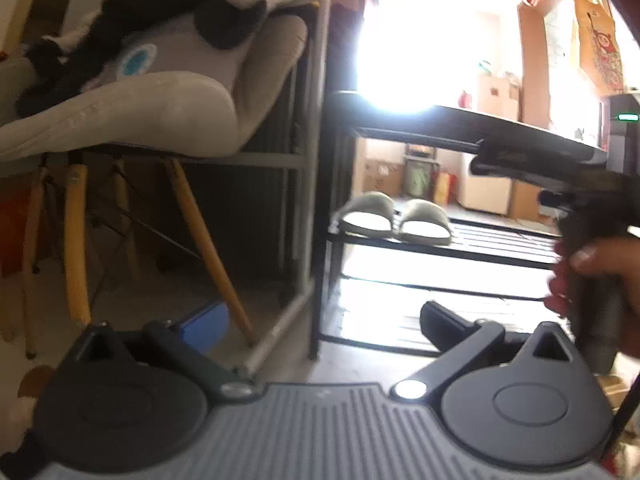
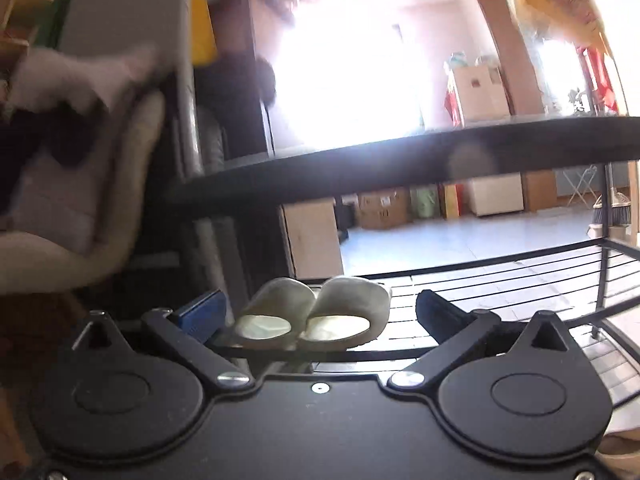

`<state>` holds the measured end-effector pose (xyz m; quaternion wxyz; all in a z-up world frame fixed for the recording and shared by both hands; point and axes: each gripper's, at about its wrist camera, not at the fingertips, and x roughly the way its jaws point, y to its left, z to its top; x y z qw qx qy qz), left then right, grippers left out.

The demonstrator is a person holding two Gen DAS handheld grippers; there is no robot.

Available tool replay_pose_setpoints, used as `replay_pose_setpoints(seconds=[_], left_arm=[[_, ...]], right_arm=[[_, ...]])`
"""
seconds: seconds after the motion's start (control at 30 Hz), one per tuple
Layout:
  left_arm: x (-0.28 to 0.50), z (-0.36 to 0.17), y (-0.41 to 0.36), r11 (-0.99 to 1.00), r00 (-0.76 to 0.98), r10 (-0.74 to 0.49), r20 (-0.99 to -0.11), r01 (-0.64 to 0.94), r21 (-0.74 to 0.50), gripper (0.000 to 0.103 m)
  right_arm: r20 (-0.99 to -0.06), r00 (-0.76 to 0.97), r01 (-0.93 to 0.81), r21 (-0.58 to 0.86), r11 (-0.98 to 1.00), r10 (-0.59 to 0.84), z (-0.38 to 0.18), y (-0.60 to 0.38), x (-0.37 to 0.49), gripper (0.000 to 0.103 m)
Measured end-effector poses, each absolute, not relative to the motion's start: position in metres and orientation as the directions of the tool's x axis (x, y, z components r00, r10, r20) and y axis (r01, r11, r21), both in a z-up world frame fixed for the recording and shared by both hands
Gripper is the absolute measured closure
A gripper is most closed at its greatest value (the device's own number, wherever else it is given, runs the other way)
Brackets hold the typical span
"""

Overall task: Organize scattered shoes
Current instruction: 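Withdraw the right tool from the shoe rack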

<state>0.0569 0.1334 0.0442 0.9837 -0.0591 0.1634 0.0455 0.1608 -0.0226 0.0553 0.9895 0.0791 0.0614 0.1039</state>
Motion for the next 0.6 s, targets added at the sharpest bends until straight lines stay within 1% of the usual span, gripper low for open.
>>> replay_pose_setpoints(seconds=[0.13,0.23,0.37,0.5,0.6], left_arm=[[0.046,0.062,0.119,0.992,0.932,0.035,-0.360,-0.075,-0.099,0.000],[0.034,0.076,0.099,0.998,0.930,0.049,-0.363,-0.064,-0.029,0.000],[0.022,0.090,0.074,0.997,0.923,0.078,-0.377,-0.061,0.056,0.000],[0.010,0.098,0.059,0.997,0.918,0.066,-0.391,-0.042,0.071,0.000],[0.002,0.101,0.051,0.997,0.903,0.061,-0.425,-0.040,0.059,0.000]], right_arm=[[-0.093,0.982,-0.144,0.209,0.967,0.166,0.060,-0.043,0.092,0.000],[-0.082,0.988,-0.106,0.264,0.959,0.132,0.060,-0.063,0.048,0.000],[-0.093,0.992,-0.053,0.332,0.942,0.088,0.056,-0.088,0.004,0.000],[-0.099,0.993,-0.025,0.350,0.936,0.063,0.055,-0.106,-0.021,0.000],[-0.096,0.994,-0.017,0.364,0.931,0.055,0.055,-0.113,-0.036,0.000]])
